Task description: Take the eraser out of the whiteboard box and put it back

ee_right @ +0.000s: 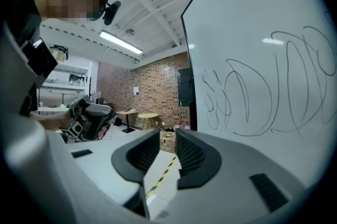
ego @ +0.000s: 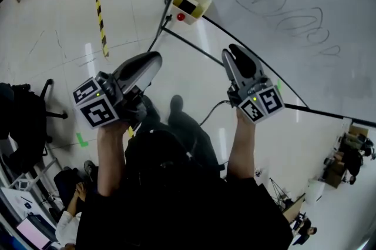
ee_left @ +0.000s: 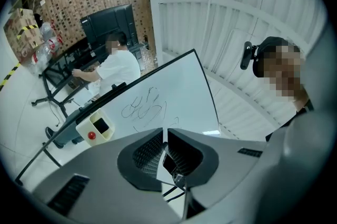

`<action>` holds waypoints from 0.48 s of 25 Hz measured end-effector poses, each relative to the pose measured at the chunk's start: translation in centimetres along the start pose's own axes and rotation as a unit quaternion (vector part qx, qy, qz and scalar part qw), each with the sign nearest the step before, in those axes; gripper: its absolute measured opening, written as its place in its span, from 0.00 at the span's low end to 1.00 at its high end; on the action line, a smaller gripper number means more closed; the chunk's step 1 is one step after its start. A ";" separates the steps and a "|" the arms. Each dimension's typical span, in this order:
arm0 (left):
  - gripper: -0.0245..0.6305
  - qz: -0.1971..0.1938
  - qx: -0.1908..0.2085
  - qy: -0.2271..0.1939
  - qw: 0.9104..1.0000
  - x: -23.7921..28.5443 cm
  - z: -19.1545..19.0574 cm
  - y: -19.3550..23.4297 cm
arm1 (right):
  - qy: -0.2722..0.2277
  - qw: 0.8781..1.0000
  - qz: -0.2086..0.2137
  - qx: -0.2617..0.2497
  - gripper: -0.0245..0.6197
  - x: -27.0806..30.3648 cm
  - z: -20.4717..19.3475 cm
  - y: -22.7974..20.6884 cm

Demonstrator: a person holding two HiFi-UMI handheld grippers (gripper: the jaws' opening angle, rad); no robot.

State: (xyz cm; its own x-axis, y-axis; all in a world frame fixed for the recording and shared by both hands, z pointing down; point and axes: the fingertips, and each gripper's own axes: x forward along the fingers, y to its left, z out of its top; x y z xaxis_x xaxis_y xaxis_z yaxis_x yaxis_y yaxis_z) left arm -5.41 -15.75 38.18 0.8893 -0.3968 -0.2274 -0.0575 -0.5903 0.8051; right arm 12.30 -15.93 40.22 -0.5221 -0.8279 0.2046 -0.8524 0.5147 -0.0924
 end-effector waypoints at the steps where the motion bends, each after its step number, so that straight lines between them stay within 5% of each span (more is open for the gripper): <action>1: 0.06 -0.002 0.002 -0.001 1.000 0.0 -0.1 -0.3 | -0.003 1.000 0.001 0.002 0.21 -0.5 0.3 0.3; 12: 0.06 -0.007 0.017 -0.012 1.000 1.1 -4.8 -3.8 | -0.017 1.000 0.026 0.005 0.21 -7.9 0.8 2.4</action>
State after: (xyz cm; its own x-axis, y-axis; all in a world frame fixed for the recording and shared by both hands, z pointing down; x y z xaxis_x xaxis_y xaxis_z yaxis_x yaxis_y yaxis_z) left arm -2.02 -10.58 37.44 0.8793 -0.4043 -0.2516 -0.0606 -0.6192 0.7829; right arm 14.37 -8.38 37.63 -0.5665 -0.8072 0.1661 -0.8241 0.5554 -0.1118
